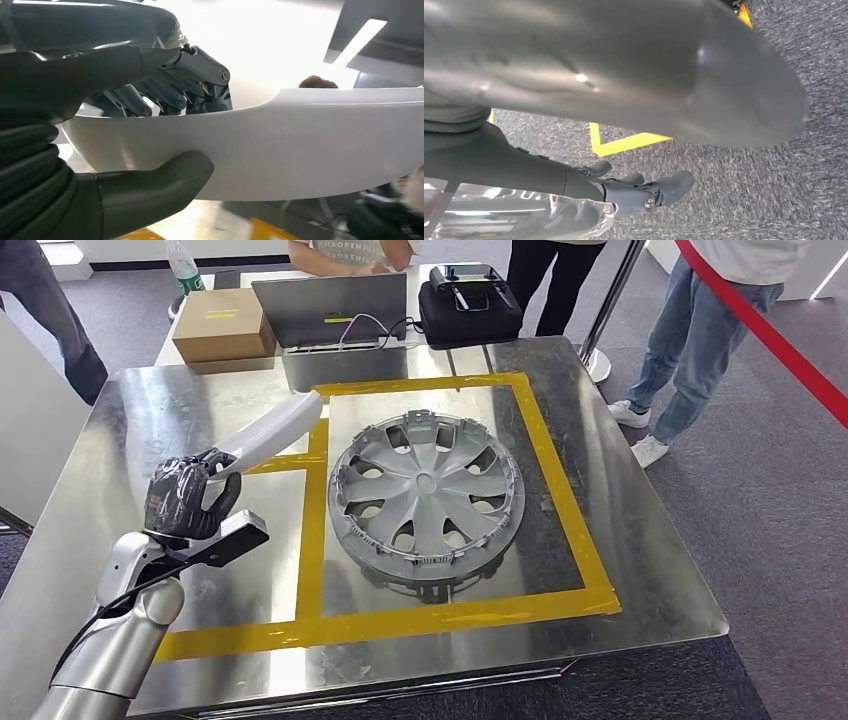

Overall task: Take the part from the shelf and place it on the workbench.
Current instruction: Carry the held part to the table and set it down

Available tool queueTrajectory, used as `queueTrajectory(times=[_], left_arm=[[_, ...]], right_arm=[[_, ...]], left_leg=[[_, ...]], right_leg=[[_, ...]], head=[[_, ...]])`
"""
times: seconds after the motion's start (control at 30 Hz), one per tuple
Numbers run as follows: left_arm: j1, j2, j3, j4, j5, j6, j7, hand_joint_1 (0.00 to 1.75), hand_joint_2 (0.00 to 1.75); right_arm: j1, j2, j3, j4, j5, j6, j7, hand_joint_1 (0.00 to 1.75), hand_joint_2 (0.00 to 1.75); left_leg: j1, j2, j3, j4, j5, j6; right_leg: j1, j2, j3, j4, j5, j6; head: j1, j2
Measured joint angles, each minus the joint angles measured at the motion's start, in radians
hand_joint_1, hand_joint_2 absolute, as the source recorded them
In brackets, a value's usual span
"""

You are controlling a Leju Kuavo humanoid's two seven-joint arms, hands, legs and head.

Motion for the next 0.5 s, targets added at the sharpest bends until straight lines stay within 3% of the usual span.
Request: queueTrajectory(times=[0.23,0.5], left_arm=[[0.01,0.003,0.096,0.145,-0.151,0.074,0.04,1.75,1.75],[0.012,0.003,0.149,0.244,-0.169,0.086,0.042,1.75,1.75]], right_arm=[[-0.002,0.002,0.0,0.0,0.01,0.0,-0.002,0.0,0.0],[-0.005,0.002,0.0,0.0,0.016,0.0,-0.002,0.0,0.0]], left_leg=[[0.001,0.0,0.0,-0.001,0.0,-0.001],[0.001,0.0,0.0,0.0,0.0,-0.001]], right_leg=[[0.001,0.0,0.0,0.0,-0.001,-0.001],[0.001,0.0,0.0,0.0,-0.001,-0.001]], head=[[0.0,0.0],[0.0,0.0]])
